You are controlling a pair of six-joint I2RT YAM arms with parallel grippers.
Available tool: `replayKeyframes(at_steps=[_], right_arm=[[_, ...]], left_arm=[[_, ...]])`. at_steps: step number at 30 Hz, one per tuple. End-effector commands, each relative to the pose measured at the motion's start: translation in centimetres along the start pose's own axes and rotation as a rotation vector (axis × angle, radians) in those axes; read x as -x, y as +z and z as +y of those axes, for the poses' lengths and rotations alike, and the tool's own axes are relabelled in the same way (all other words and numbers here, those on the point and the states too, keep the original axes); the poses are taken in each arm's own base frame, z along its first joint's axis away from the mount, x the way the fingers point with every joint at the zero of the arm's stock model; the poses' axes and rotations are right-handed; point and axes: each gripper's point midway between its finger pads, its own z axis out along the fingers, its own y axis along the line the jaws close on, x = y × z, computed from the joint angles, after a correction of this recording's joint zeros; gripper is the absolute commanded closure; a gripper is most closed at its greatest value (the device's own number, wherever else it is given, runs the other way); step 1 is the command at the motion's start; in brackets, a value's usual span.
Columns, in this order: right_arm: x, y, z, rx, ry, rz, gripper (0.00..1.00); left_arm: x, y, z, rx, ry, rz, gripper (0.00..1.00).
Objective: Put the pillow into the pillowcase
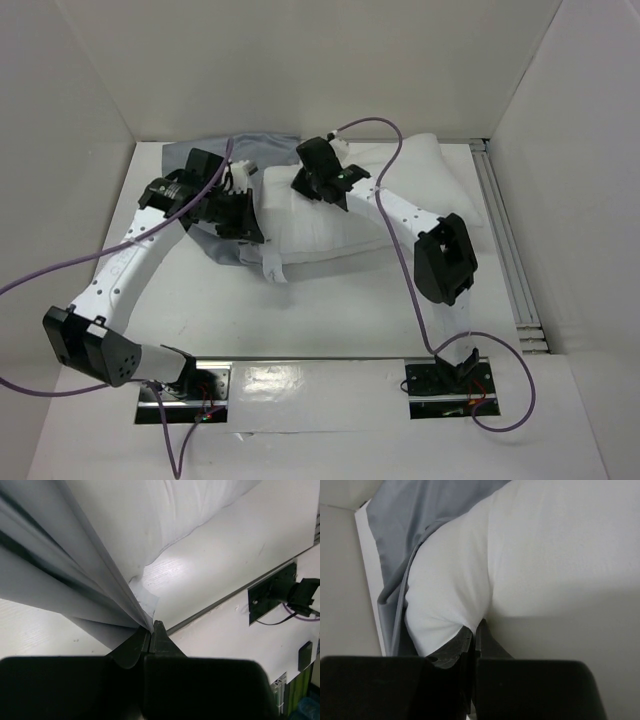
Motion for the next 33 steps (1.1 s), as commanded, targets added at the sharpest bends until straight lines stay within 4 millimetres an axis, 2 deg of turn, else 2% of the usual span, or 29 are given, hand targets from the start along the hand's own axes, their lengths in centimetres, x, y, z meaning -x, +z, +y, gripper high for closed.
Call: replayKeyframes(at_steps=[1,2,3,6,7,8,9,10,11,13,14,16,17,18,19,21,22,23,24,25,26,27,28,30,32,33], right_arm=[[2.0,-0.6,1.5,0.036,0.177,-0.119,1.0],[2.9,-1.0,1.9,0.067,0.216,-0.141,1.0],[2.7,-1.0,0.7,0.053,0.257,-0.141,1.0],[4.0,-3.6,1.0,0.12,0.32,-0.19,1.0],[4.6,-5.3,1.5,0.147,0.337,-0.218,1.0],[5.1,-5.9,1.6,0.175,0.35,-0.244,1.0],[2.9,-6.0,0.8,0.161,0.337,-0.219,1.0],[3.3,-6.7,0.6,0.162,0.33,-0.234,1.0],[2.2,-6.6,0.3,0.152,0.303,-0.21,1.0],[1.9,-6.7,-0.4,0.135,0.24,-0.209,1.0],[1.1,-7.0,-0.2,0.153,0.195,-0.168,1.0],[1.2,-7.3,-0.5,0.158,0.076,-0.152,0.69],[0.6,-7.4,-0.3,0.175,0.033,-0.125,0.52],[0.6,-7.9,-0.8,0.151,-0.034,-0.116,0.38],[0.8,-8.9,-0.4,0.173,-0.066,-0.109,0.24],[0.1,-9.9,-1.6,0.136,-0.116,-0.099,0.16],[-0.5,-10.8,-1.4,0.152,-0.164,-0.095,0.11],[0.0,-12.4,-1.8,0.142,-0.174,-0.12,0.11],[-1.6,-13.0,-2.7,0.136,-0.221,-0.1,0.11],[-2.4,-13.7,-3.1,0.143,-0.244,-0.09,0.14],[-2.7,-15.2,-2.5,0.196,-0.252,-0.098,0.27],[-5.7,-15.3,-3.7,0.213,-0.297,-0.04,0.35],[-7.0,-16.3,-3.5,0.271,-0.338,-0.011,0.4],[-12.7,-16.9,-3.9,0.395,-0.415,0.123,0.4],[-16.5,-17.5,-3.9,0.489,-0.443,0.237,0.32],[-17.4,-17.6,-3.2,0.544,-0.442,0.245,0.29]], left_arm=[[-2.2,1.7,-0.7,0.005,0.004,0.091,1.0],[-2.4,2.4,-0.4,0.024,-0.002,0.1,1.0],[-2.9,2.6,-0.5,0.025,-0.011,0.114,1.0],[-2.4,3.2,-0.9,0.035,-0.013,0.095,1.0],[-2.0,3.4,-1.1,0.032,-0.038,0.085,1.0],[-1.4,3.3,-1.2,0.036,-0.045,0.064,1.0],[-0.9,3.8,-1.3,0.032,-0.055,0.054,1.0],[-0.4,3.7,-1.6,0.025,-0.075,0.037,1.0],[-0.4,4.2,-1.8,0.022,-0.068,0.042,1.0],[0.0,4.6,-1.9,0.02,-0.077,0.038,1.0],[0.0,5.0,-1.6,0.033,-0.081,0.045,1.0],[0.1,5.0,-1.4,0.043,-0.09,0.04,1.0],[0.2,4.6,-1.4,0.05,-0.086,0.025,1.0],[-0.3,5.0,-0.9,0.067,-0.091,0.036,1.0],[-0.2,4.5,-1.1,0.061,-0.087,0.023,1.0],[-0.9,4.7,-0.7,0.068,-0.102,0.038,1.0],[-1.1,4.5,-0.7,0.067,-0.101,0.036,1.0],[-1.5,4.4,-0.7,0.068,-0.114,0.038,1.0],[-1.4,4.2,-0.8,0.065,-0.111,0.03,1.0],[-1.6,4.4,-0.6,0.067,-0.123,0.034,1.0],[-1.5,4.1,-0.8,0.061,-0.119,0.022,1.0],[-1.4,3.8,-0.8,0.065,-0.116,0.01,1.0],[-1.4,3.8,-0.8,0.065,-0.116,0.01,1.0],[-1.2,3.3,-0.9,0.069,-0.123,-0.003,1.0],[-1.3,3.0,-0.8,0.08,-0.123,-0.009,1.0],[-1.0,2.9,-1.0,0.077,-0.12,-0.017,1.0]])
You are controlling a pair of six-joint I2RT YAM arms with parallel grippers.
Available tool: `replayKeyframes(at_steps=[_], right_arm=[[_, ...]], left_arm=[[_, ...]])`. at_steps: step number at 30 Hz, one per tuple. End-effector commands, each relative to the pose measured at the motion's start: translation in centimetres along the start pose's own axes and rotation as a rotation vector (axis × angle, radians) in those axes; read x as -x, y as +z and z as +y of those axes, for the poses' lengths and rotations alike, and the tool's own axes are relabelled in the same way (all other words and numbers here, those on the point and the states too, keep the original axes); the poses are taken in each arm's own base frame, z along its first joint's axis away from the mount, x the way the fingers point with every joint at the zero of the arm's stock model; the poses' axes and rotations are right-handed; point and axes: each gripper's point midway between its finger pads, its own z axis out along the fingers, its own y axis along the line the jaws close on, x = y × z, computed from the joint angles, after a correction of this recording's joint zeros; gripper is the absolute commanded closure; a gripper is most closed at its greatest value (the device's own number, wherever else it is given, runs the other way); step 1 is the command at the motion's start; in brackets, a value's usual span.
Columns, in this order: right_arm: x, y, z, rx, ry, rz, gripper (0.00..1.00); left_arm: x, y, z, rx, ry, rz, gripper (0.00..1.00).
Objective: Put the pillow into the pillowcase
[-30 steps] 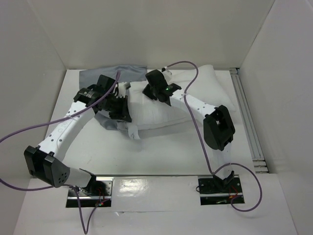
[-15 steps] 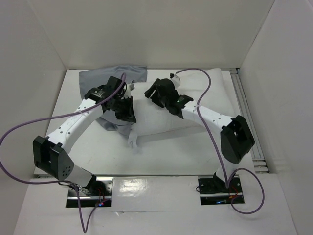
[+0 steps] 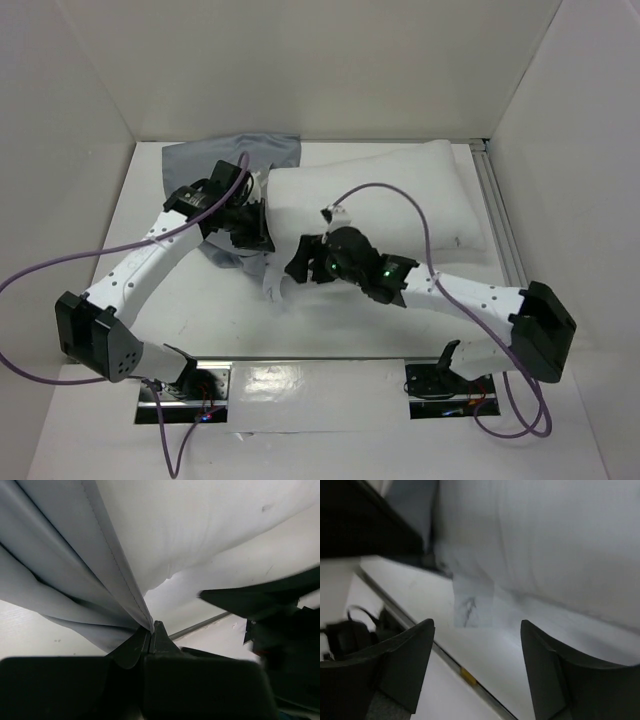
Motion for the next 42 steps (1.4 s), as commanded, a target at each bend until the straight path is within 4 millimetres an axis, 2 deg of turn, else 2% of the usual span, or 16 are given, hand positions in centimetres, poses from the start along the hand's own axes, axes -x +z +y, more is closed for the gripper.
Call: replayKeyframes(at_steps=[1,4,7,11,12,14,15,17,19,20,22,27,28,32,35,42], right_arm=[[-5.3,1.2,1.8,0.189,-0.076,0.122,0.21],[-6.9,2.6,2.9,0.252,-0.104,0.14,0.16],[-8.0,4.3,2.5,0.257,-0.115,0.148,0.14],[-7.7,6.1,3.8,0.308,-0.139,0.129,0.14],[-8.2,6.6,3.4,0.301,-0.139,0.138,0.14],[-7.1,7.0,4.3,0.313,-0.137,0.107,0.2],[-7.3,7.5,3.8,0.29,-0.128,0.106,0.26],[-5.7,8.2,3.5,0.252,-0.109,0.047,0.53],[-4.9,8.4,3.5,0.244,-0.104,0.029,0.68],[-4.5,8.7,3.6,0.236,-0.093,0.017,0.87],[-3.7,8.9,3.4,0.226,-0.099,-0.005,0.98],[-0.6,9.0,4.2,0.216,-0.096,-0.071,1.0],[-0.6,9.4,4.1,0.206,-0.095,-0.074,1.0],[0.1,11.2,1.9,0.087,-0.066,-0.107,1.0],[1.3,12.1,1.1,0.057,-0.038,-0.128,1.0],[4.3,12.8,0.8,0.042,-0.036,-0.167,1.0]], left_arm=[[0.6,-1.8,-1.1,-0.031,-0.015,-0.061,1.0],[0.7,-2.1,-1.1,-0.028,-0.013,-0.074,1.0],[0.5,-2.2,-1.0,-0.027,-0.013,-0.073,1.0],[0.2,-1.9,-0.8,-0.022,-0.026,-0.063,1.0],[-0.1,-1.7,-0.6,-0.018,-0.028,-0.055,1.0],[-0.1,-1.7,-0.6,-0.018,-0.028,-0.055,1.0],[-0.1,-1.7,-0.6,-0.018,-0.028,-0.055,1.0],[-0.3,-1.5,-0.4,-0.013,-0.031,-0.047,1.0],[-0.5,-1.8,-0.4,-0.013,-0.031,-0.047,1.0],[-0.5,-1.8,-0.4,-0.013,-0.031,-0.047,1.0],[-0.7,-2.1,-0.3,-0.013,-0.021,-0.047,1.0],[-0.8,-3.0,-1.1,-0.051,-0.015,-0.049,1.0],[-0.9,-3.0,-1.3,-0.059,-0.014,-0.045,1.0],[-1.4,-3.8,-1.5,-0.074,-0.019,-0.051,1.0],[-2.2,-4.2,-1.2,-0.072,-0.021,-0.047,1.0],[-5.2,-2.8,1.5,0.006,-0.041,0.025,1.0]])
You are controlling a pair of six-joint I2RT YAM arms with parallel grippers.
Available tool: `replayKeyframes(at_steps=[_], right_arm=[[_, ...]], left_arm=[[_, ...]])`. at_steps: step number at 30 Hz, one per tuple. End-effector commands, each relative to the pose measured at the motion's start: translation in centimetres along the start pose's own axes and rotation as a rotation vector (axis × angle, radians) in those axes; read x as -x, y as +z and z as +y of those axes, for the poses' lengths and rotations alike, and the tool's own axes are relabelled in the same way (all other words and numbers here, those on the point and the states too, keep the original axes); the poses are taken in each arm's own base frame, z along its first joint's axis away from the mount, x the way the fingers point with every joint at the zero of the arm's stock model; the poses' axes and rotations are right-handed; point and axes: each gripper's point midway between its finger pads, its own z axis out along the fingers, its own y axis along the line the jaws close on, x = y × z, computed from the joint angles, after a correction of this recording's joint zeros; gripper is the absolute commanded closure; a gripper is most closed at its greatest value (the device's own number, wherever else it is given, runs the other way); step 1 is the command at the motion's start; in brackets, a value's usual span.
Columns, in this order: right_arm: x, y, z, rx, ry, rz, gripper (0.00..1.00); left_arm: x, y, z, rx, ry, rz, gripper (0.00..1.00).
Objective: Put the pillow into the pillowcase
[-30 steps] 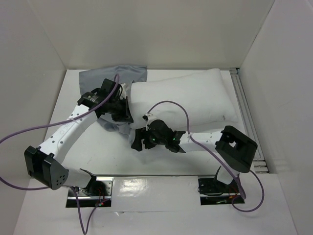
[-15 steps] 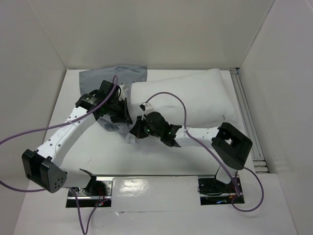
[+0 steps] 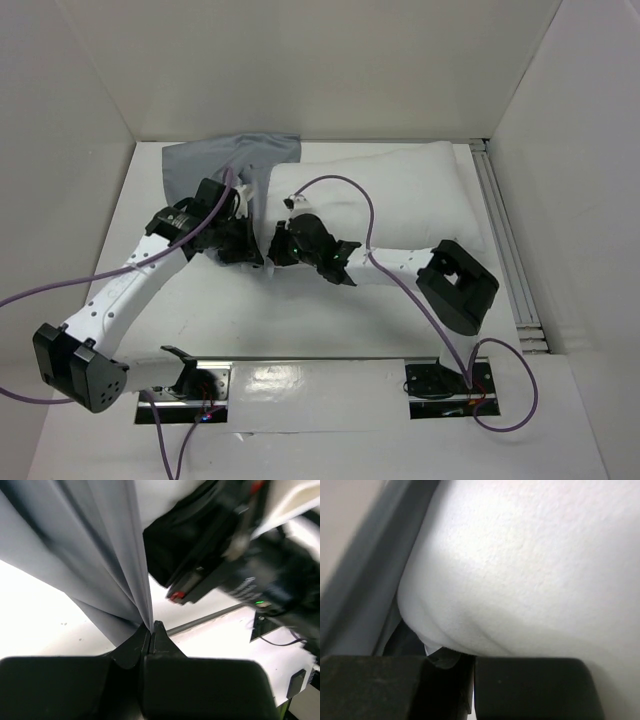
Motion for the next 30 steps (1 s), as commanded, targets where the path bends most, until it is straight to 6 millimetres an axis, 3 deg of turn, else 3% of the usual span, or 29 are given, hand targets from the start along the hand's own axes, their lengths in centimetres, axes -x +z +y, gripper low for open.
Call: replayKeyframes(at_steps=[1,5,6,8,9,12,17,19,21,22,24,26,27,28,30], right_arm=[[6.9,0.6,-1.3,-0.044,0.028,-0.175,1.0],[7.6,1.3,-0.8,-0.015,0.031,-0.171,1.0],[6.9,2.0,-1.0,-0.01,0.03,-0.148,1.0],[7.7,3.0,0.0,0.017,0.04,-0.161,1.0],[6.8,4.0,-0.3,0.018,0.039,-0.135,1.0],[7.5,5.3,0.8,0.061,0.061,-0.147,1.0],[8.8,5.4,2.2,0.097,0.07,-0.159,1.0],[9.7,4.5,1.9,0.111,0.1,-0.172,1.0],[9.2,3.5,1.2,0.118,0.139,-0.165,1.0],[10.5,2.1,1.5,0.131,0.15,-0.194,1.0],[9.0,0.8,0.5,0.11,0.152,-0.17,1.0],[10.0,-1.1,0.2,0.094,0.166,-0.198,0.94],[9.0,-1.6,-0.7,0.067,0.168,-0.186,0.89],[9.1,-2.1,-0.5,0.072,0.179,-0.19,0.72],[9.0,-3.2,-1.0,0.033,0.181,-0.178,0.57]], left_arm=[[-2.8,-0.6,0.4,-0.001,-0.024,0.081,1.0],[-3.0,-0.8,-0.5,-0.051,-0.012,0.102,1.0],[-2.6,-0.7,-1.3,-0.076,0.0,0.097,1.0],[-1.9,-1.1,-2.6,-0.128,0.001,0.088,1.0],[-1.7,-1.3,-3.3,-0.154,0.016,0.083,1.0],[-0.1,-1.8,-5.2,-0.217,0.011,0.052,1.0],[0.5,-1.1,-7.8,-0.324,-0.012,0.097,1.0],[0.7,-0.3,-7.6,-0.323,-0.013,0.1,1.0],[1.1,0.6,-6.4,-0.248,-0.025,0.078,1.0],[1.1,0.9,-5.9,-0.223,-0.029,0.072,1.0],[1.6,1.2,-5.1,-0.177,-0.031,0.043,1.0],[2.2,0.9,-5.3,-0.172,-0.026,0.017,1.0],[2.5,1.0,-4.9,-0.152,-0.027,0.004,1.0],[2.9,0.7,-5.2,-0.161,-0.008,-0.012,0.96],[3.5,0.4,-5.4,-0.158,0.009,-0.026,0.63]])
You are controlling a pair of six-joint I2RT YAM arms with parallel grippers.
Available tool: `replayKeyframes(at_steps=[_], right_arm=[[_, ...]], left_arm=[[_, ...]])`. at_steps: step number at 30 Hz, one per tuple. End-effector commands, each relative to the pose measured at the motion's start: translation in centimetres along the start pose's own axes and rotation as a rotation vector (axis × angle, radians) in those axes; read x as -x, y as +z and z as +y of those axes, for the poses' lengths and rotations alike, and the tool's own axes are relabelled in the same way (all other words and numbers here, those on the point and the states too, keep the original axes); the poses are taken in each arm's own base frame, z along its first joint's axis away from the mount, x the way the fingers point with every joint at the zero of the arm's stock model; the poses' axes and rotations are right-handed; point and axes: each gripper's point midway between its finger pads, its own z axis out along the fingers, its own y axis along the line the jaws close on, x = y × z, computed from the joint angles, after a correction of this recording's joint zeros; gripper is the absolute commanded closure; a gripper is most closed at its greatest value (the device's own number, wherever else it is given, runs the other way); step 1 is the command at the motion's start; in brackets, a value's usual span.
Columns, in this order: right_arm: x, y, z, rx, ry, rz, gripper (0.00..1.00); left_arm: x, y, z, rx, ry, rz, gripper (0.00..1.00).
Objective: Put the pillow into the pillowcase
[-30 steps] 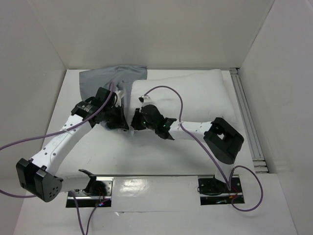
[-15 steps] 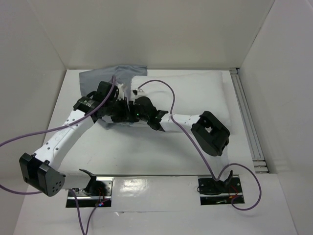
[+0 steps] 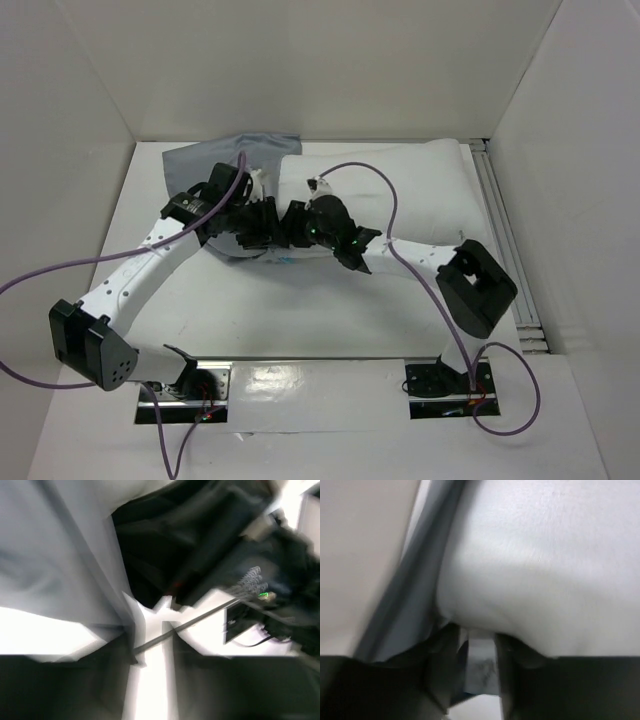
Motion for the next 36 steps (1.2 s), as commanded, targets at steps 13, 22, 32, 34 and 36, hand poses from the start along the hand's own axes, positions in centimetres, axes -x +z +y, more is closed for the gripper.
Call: replayKeyframes(at_steps=[13,22,32,34,36], right_arm=[[6.0,-7.5,-0.9,-0.222,0.021,-0.159,0.14],[12.0,-15.3,-5.0,-0.52,-0.039,-0.289,0.04],[21.6,-24.5,-18.4,-0.965,0.043,-0.398,0.01],[22.6,-26.3,-21.9,-1.026,0.088,-0.396,0.01],[23.6,-28.0,-24.8,-1.061,0.133,-0.411,0.01]], left_arm=[[5.0,-3.0,-3.1,-0.011,0.105,-0.112,0.26],[7.2,-2.9,-0.9,0.097,0.139,-0.127,0.21],[15.9,0.6,3.6,0.395,0.057,-0.299,0.22],[16.1,2.9,5.3,0.462,0.04,-0.255,0.25],[16.9,3.8,5.5,0.475,0.039,-0.26,0.25]])
